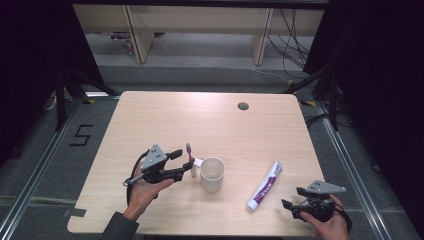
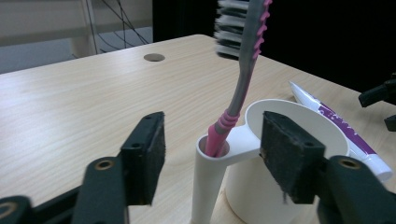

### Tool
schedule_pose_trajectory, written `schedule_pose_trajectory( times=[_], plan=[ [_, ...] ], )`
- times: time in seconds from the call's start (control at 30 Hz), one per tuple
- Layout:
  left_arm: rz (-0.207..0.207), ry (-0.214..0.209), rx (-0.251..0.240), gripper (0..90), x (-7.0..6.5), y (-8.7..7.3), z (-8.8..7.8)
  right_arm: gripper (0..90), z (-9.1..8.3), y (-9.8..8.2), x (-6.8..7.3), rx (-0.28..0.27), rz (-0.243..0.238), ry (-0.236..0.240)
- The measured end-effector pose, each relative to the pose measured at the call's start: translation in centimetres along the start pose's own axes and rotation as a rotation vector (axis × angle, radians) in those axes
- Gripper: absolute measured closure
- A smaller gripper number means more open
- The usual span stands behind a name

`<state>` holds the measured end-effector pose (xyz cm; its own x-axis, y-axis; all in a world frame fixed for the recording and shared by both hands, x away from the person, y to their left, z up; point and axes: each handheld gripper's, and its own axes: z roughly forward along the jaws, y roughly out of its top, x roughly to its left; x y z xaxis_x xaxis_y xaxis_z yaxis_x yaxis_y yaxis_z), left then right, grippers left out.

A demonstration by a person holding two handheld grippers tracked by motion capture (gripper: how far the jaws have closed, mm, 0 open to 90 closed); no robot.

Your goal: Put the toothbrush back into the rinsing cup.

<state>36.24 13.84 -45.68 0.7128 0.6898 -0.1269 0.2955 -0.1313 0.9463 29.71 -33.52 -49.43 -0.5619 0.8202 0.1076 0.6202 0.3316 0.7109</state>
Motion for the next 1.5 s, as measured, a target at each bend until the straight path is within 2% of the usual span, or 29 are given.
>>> schedule_pose_trajectory(
  times=[0.1,0.17,0.27,0.3,0.37,0.4,0.47,0.5,0.63,0.67,0.7,0.73,0.77,0.87,1.0,1.03,1.07,1.1,1.13,1.17,1.27,1.3,1.33,1.37,1.47,1.5],
  plan=[
    [0.000,0.023,0.023,32.7,-0.3,-0.1,-0.6,24.9,0.0,0.0,0.0,0.002,0.007,0.000],
    [-0.001,0.028,0.028,32.5,-0.6,-0.3,-1.0,24.9,0.0,0.0,0.0,0.004,0.009,-0.004],
    [0.008,0.052,0.039,32.1,-0.8,-0.5,-1.4,24.9,-0.1,0.0,0.0,0.002,-0.006,-0.008],
    [0.004,0.070,0.054,32.1,-1.0,-0.7,-1.9,24.9,-0.1,0.0,0.0,0.007,0.002,-0.008],
    [-0.007,0.064,0.055,32.1,-1.0,-0.9,-2.1,24.8,-0.1,0.1,0.0,0.008,0.007,-0.009],
    [-0.009,0.062,0.075,32.1,-1.2,-1.2,-2.5,24.8,-0.1,0.1,0.0,0.001,-0.001,-0.005],
    [-0.010,0.065,0.083,32.0,-1.4,-1.5,-2.7,24.9,-0.1,0.1,0.0,0.005,0.003,-0.009],
    [-0.017,0.060,0.109,31.4,-1.6,-2.0,-2.9,24.9,-0.2,0.1,0.0,0.010,0.010,-0.009],
    [-0.018,0.073,0.140,29.5,-2.2,-2.9,-3.5,24.9,-0.1,0.1,0.0,-0.007,0.005,-0.003],
    [-0.021,0.070,0.147,29.3,-2.3,-3.1,-3.5,24.9,0.0,0.1,-0.3,-0.017,-0.033,-0.012],
    [-0.025,0.071,0.152,29.2,-2.4,-3.2,-3.7,24.9,0.1,0.1,-0.2,-0.016,-0.022,0.007],
    [-0.020,0.075,0.161,29.2,-2.4,-3.3,-3.8,24.9,0.0,0.1,-0.2,-0.010,-0.022,-0.016],
    [-0.026,0.066,0.160,29.1,-2.5,-3.5,-3.9,24.9,0.0,0.1,-0.2,-0.011,-0.018,-0.004],
    [-0.024,0.071,0.166,28.9,-2.6,-3.6,-4.1,24.9,-0.1,0.1,-0.2,-0.013,-0.025,-0.019],
    [-0.027,0.076,0.181,28.7,-2.8,-4.2,-4.4,24.9,-0.1,0.2,-0.2,-0.017,-0.024,-0.015],
    [-0.025,0.073,0.184,28.4,-2.8,-4.4,-4.4,24.8,0.0,0.2,-0.3,-0.016,-0.022,-0.009],
    [-0.028,0.076,0.187,28.2,-3.0,-4.8,-4.5,24.9,0.0,0.1,-0.1,-0.012,0.008,-0.003],
    [-0.027,0.075,0.193,28.2,-3.1,-5.0,-4.5,24.8,-0.1,0.1,-0.1,-0.002,0.019,-0.003],
    [-0.015,0.075,0.207,28.4,-3.2,-5.2,-4.6,24.4,-0.1,0.1,-0.5,-0.016,-0.011,-0.010],
    [-0.015,0.068,0.202,28.8,-3.3,-5.4,-4.5,24.3,-0.2,0.0,-0.6,-0.020,-0.012,-0.013],
    [-0.016,0.063,0.224,28.4,-3.4,-5.7,-4.5,24.3,-0.3,-0.1,-0.6,-0.027,0.017,-0.017],
    [-0.016,0.063,0.224,28.0,-3.4,-5.7,-4.5,24.3,-0.3,-0.2,-0.5,-0.024,0.047,-0.006],
    [-0.011,0.060,0.227,28.0,-3.4,-5.7,-4.6,24.3,-0.3,-0.2,-0.5,-0.024,0.047,-0.006],
    [-0.012,0.072,0.228,27.7,-3.5,-5.8,-4.6,24.1,-0.3,-0.2,-0.8,-0.028,0.027,-0.018],
    [-0.005,0.074,0.233,27.4,-3.6,-6.0,-4.7,24.0,-0.3,-0.2,-0.4,-0.018,0.060,-0.018],
    [-0.005,0.072,0.236,27.3,-3.7,-6.2,-4.8,24.0,-0.3,-0.2,-0.4,-0.018,0.054,-0.013]
  ],
)
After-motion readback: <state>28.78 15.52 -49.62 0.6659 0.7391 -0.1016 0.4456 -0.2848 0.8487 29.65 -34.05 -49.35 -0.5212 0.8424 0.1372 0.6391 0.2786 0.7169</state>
